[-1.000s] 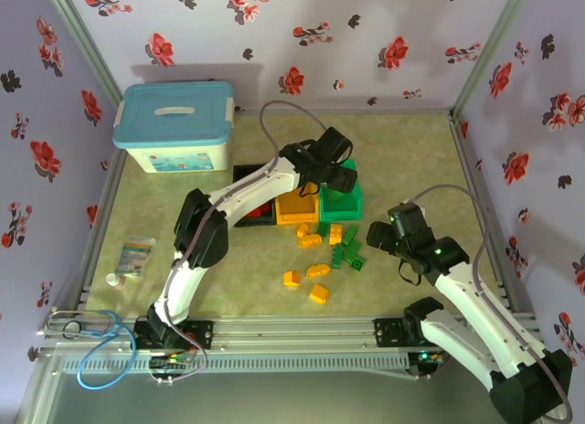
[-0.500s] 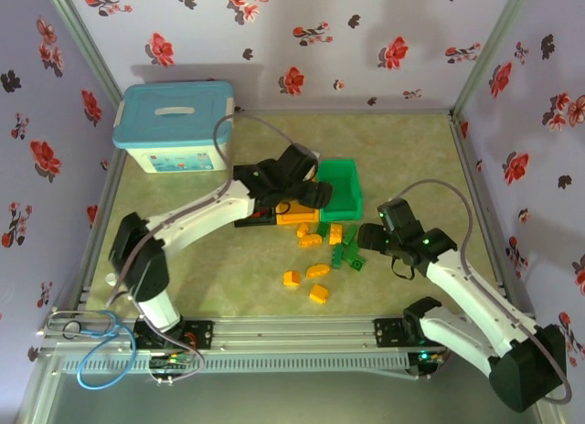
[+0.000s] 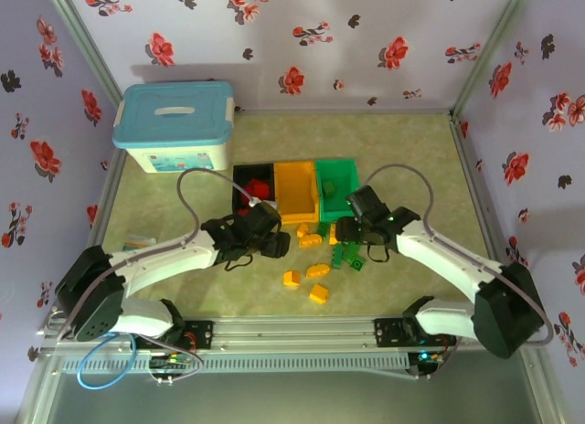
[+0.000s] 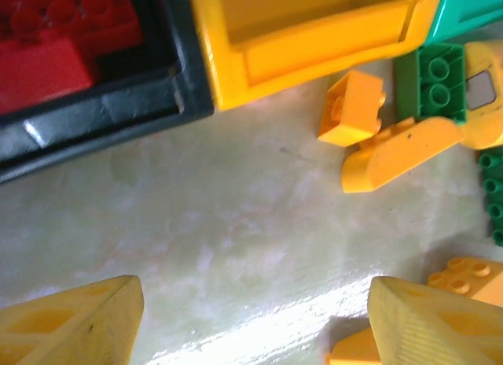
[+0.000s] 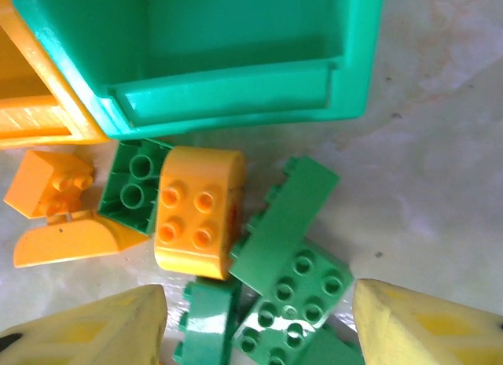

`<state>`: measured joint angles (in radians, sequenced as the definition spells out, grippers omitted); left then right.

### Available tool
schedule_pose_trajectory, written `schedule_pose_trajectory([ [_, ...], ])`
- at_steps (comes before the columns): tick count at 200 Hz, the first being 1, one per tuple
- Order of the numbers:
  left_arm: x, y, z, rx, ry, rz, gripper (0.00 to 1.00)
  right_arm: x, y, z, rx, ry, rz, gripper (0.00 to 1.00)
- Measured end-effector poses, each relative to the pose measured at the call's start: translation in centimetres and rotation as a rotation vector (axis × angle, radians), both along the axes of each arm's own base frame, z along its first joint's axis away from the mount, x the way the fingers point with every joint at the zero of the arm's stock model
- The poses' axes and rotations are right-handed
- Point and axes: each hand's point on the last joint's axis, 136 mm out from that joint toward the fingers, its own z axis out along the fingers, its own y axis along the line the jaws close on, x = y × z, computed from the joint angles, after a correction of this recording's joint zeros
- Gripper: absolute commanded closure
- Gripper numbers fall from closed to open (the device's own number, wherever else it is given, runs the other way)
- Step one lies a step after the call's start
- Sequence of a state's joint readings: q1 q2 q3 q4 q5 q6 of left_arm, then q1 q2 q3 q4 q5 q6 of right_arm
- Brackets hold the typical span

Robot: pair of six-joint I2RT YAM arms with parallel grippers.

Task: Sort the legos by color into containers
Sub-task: Pick up the legos from the center of the table.

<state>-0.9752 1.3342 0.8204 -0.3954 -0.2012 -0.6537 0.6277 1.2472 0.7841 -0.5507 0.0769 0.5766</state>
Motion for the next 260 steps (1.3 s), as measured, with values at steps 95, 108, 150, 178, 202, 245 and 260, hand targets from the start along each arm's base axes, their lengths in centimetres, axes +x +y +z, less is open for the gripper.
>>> schedule_pose_trajectory([
  [95, -2.6, 0.1, -1.2, -0.013, -0.001, 0.020, 0.27, 1.8, 3.1, -3.2, -0.044, 0.061, 0.044, 0.44],
  [108, -2.7, 0.0, -1.2, -0.014, -0.003, 0.020, 0.27, 1.7, 3.3, -3.7, -0.053, 0.073, 0.050, 0.45],
  [150, -2.8, 0.0, -1.3, -0.017, -0.007, 0.032, 0.28, 2.3, 4.6, -4.2, -0.066, 0.077, 0.070, 0.47],
  [178, -2.8, 0.1, -1.5, -0.014, -0.008, 0.036, 0.28, 2.3, 4.9, -4.9, -0.108, 0.086, 0.076, 0.54],
  [202, -2.9, 0.3, -1.8, -0.009, -0.004, 0.038, 0.29, 2.2, 5.0, -5.4, -0.137, 0.086, 0.080, 0.62],
  [245, -2.9, 0.3, -1.7, -0.005, -0.010, 0.038, 0.30, 2.0, 5.1, -5.1, -0.152, 0.077, 0.079, 0.74],
  [260, -2.9, 0.3, -1.7, -0.003, -0.016, 0.037, 0.30, 1.8, 5.1, -4.8, -0.152, 0.075, 0.083, 0.75],
])
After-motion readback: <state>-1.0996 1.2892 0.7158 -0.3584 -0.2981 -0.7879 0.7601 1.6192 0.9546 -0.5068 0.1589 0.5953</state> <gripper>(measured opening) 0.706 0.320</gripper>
